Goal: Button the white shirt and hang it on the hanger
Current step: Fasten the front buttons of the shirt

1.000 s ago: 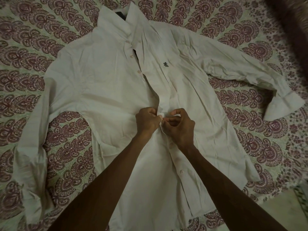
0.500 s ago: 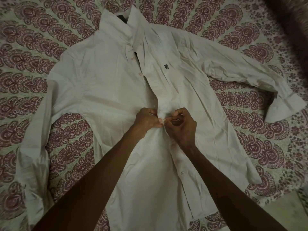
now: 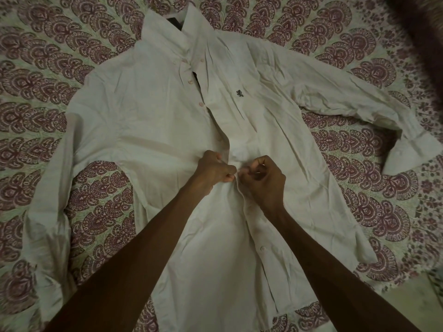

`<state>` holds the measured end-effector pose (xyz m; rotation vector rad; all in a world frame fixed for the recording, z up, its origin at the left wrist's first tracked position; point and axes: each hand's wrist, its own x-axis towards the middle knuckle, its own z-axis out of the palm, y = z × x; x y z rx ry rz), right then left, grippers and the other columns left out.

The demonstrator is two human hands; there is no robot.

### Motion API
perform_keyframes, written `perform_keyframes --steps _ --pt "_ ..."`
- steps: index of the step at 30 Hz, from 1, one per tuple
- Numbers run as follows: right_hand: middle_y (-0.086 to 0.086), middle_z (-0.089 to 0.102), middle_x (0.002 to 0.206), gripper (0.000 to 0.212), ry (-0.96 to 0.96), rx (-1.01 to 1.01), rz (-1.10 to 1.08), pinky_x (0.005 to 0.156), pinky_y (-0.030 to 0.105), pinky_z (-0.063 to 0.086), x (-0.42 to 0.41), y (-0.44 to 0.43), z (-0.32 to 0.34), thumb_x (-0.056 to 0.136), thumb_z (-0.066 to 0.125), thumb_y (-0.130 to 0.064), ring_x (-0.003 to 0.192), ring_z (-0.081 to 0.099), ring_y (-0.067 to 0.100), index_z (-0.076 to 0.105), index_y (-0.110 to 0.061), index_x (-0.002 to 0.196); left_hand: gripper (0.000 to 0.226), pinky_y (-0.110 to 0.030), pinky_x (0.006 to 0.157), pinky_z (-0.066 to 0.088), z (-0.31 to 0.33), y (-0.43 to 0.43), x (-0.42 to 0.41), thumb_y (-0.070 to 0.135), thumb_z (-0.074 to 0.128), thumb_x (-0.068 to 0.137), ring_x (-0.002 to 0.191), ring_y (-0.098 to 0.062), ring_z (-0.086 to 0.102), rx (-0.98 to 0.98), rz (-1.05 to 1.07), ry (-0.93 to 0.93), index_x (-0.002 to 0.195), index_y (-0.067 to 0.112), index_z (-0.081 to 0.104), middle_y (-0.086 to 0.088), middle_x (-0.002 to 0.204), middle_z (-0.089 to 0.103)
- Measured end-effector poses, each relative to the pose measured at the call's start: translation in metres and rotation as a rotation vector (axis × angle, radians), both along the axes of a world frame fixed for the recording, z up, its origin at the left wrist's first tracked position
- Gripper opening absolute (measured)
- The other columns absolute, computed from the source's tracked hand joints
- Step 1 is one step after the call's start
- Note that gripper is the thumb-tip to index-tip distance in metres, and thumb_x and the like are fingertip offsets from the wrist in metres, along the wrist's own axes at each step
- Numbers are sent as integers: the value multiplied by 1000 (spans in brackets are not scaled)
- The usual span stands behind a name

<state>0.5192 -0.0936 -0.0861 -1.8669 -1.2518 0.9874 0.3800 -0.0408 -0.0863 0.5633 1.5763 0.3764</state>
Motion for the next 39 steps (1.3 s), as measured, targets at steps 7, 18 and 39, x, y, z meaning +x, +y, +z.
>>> perform_keyframes --steps 7,18,39 --pt "14 70 75 16 554 -675 -211 64 28 61 5 26 21 75 80 0 62 68 18 67 -2 84 46 -34 67 57 -5 -26 -7 5 77 76 70 -16 61 307 -103 56 102 12 39 -15 90 63" --pt "-3 75 84 7 -189 -189 34 75 13 53 -11 46 25 83 70 -15 72 67 4 75 -13 87 25 -26 70 57 -6 -20 -11 9 74 79 74 -15 68 506 -312 178 99 10 59 -5 82 71" --pt "7 67 72 9 121 -485 -55 52 17 52 -12 75 15 88 62 -2 63 66 16 68 -3 81 7 -30 74 54 -13 2 -12 17 76 80 76 -12 60 763 -385 532 85 14 71 1 84 63"
